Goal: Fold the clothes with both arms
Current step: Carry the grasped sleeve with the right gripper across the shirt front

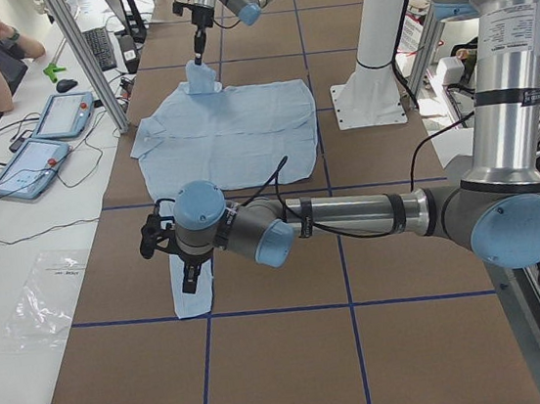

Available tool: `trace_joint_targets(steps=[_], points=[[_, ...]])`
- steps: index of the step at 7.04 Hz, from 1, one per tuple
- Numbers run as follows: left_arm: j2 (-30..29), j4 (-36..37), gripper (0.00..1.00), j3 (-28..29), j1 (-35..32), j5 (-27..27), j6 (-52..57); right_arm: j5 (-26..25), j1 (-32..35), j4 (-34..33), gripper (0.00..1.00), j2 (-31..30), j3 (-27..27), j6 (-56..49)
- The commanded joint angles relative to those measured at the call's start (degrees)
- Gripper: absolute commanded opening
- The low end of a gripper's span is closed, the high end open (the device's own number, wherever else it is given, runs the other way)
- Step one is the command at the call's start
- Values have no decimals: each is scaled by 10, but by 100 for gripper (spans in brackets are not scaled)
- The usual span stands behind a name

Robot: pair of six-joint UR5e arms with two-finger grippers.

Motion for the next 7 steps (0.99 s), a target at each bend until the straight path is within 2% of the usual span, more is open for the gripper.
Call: trace_joint_targets(steps=[1, 4, 6, 7], points=[[-1, 1, 99, 1, 0, 0, 1, -76, -61, -12, 0, 106, -124, -3], [-1, 1, 99, 0, 0, 0, 1, -105, -97, -13, 0, 131, -219, -42], [-1, 0, 99, 0, 0, 1, 1, -118, -106, -10, 0, 215, -344, -120], [-3, 1, 99, 1, 0, 1, 1, -160, -111, -6, 76, 247, -352, -122]])
